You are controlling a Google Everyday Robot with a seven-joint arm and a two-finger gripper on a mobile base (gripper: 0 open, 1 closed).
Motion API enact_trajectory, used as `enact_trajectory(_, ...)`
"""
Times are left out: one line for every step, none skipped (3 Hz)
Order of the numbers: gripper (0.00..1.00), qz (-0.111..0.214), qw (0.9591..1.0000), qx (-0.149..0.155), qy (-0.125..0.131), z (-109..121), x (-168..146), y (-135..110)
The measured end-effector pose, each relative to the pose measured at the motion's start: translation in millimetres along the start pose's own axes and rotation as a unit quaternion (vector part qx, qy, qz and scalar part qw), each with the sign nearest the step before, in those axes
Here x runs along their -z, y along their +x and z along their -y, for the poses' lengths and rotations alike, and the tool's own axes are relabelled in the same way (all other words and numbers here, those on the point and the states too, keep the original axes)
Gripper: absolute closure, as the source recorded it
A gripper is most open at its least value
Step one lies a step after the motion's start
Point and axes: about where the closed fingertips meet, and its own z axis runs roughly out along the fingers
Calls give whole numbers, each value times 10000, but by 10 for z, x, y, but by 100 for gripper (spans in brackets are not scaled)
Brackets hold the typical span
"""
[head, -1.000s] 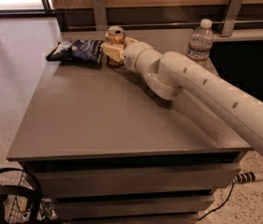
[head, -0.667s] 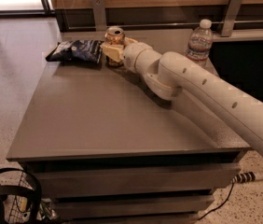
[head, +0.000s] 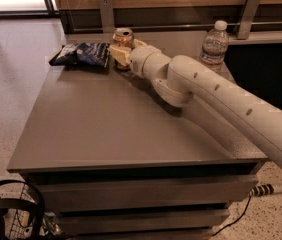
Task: Move orange can near blue chip bag
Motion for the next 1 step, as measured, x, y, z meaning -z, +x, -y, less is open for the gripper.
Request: enact_trajectory(1,2,10000,-1,-14,-18,-11,-3)
